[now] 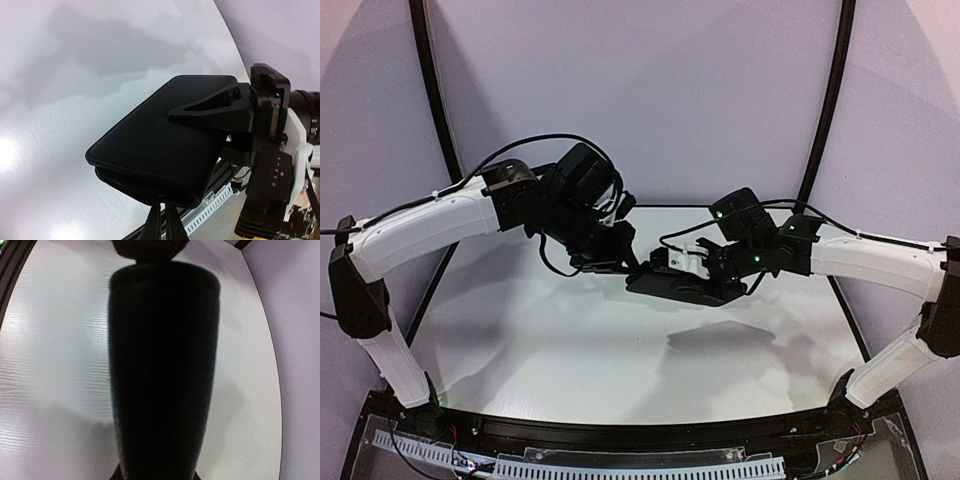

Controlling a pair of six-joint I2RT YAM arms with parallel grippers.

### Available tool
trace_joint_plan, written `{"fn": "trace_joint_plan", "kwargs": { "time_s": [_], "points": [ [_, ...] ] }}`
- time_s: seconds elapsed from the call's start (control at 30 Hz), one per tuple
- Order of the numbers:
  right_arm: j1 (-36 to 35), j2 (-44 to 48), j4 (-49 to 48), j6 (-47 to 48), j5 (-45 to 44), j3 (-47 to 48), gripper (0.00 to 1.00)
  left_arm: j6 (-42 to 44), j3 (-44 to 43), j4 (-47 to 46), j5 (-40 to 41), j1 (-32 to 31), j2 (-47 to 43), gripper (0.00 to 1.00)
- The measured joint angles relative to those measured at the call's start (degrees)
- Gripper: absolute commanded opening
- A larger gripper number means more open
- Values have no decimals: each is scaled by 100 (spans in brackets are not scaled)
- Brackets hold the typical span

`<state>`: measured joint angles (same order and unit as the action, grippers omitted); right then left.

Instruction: Sort the hair-cutting tools

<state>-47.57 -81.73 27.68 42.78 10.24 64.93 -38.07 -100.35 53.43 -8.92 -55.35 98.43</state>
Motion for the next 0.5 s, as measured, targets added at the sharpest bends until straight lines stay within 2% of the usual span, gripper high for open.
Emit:
{"fn": "trace_joint_plan", "kwargs": {
  "time_s": [0.17,0.5],
  "points": [
    [-11,-38,-173,71,-67,-23,0,-256,193,-115,168,-5,-98,1],
    [-12,189,-339,25,518,-434,0,-498,817,-409,69,-25,-245,1]
  ]
}}
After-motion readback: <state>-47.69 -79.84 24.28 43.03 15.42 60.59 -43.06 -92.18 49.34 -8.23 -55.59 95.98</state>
